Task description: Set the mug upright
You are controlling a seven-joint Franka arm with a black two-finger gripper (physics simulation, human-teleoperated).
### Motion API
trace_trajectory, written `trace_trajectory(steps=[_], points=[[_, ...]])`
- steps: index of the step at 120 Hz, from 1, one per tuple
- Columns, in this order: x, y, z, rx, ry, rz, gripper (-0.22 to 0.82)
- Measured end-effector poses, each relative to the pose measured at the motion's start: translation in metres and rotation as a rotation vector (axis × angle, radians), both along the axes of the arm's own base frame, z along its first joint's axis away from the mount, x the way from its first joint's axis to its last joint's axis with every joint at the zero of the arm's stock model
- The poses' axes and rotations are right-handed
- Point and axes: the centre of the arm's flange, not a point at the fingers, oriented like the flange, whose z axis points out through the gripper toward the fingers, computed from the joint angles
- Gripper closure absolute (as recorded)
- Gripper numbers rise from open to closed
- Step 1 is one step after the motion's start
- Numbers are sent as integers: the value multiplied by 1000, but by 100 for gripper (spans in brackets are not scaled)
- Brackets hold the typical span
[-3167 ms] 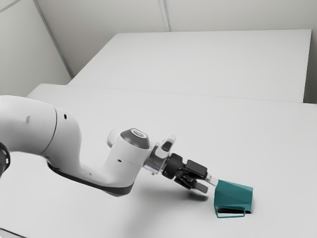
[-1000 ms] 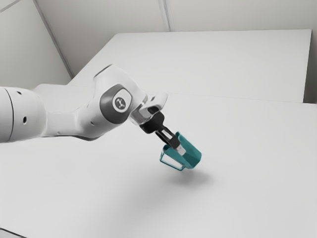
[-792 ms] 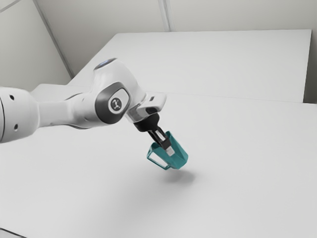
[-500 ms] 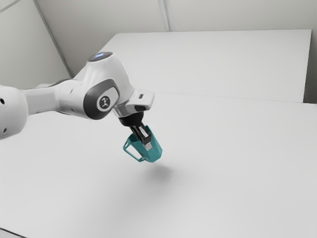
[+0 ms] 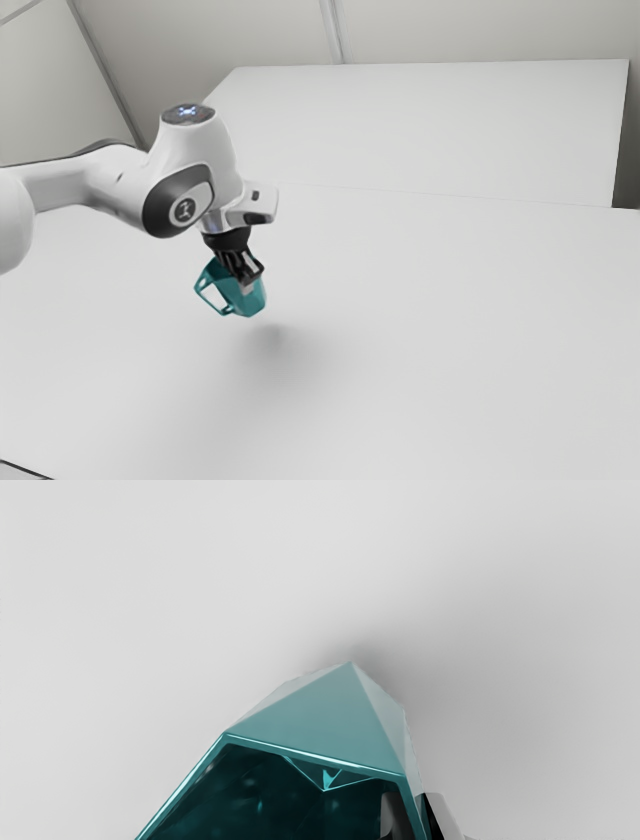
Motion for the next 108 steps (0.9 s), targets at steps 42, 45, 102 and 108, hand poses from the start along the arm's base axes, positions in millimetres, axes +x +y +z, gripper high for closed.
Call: trace_trajectory(steps=[42,45,102,108], points=[[-28,6,-24,24,11,100,78],[-29,6,-26,24,9,107,78],[-33,5,-54,5,-33,193,78],[-32,5,-57,4,-32,199,78]])
